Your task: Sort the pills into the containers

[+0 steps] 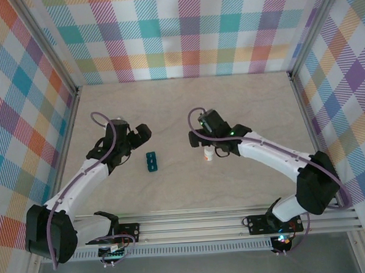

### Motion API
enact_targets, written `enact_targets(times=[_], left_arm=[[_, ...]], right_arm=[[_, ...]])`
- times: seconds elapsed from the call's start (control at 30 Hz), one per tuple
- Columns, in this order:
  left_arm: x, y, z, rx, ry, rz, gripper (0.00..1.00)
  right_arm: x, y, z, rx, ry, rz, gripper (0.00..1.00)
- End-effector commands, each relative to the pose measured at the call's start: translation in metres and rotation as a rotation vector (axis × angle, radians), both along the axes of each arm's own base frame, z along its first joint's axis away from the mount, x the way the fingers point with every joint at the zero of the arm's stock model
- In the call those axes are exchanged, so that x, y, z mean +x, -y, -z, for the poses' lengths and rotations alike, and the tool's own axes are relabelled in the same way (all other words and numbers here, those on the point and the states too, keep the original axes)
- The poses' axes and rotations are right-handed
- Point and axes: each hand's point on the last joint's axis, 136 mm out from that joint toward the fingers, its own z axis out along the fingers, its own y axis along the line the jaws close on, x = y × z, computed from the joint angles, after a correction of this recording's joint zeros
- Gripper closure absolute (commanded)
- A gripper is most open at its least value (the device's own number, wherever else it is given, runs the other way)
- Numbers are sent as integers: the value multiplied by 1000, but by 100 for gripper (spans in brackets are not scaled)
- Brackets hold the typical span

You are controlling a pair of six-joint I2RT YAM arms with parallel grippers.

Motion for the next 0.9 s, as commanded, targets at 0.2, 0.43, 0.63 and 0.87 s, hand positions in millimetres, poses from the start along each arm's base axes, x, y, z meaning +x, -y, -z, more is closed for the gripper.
enact_targets(times=[0.2, 0.43, 0.63, 0.87], left_arm=[[9, -17, -7, 86, -6, -98, 0], [17, -47, -21, 130, -21, -190, 0], [20, -80, -13, 81, -93, -308, 0], [11, -106, -1, 45, -133, -412, 0]], right_arm=[[-35, -67, -2, 102, -157, -167, 1], [-34, -124, 38, 29, -228, -213, 1], [-22, -166, 71, -63, -262, -240, 1], [-8, -198, 94, -125, -267, -255, 1]])
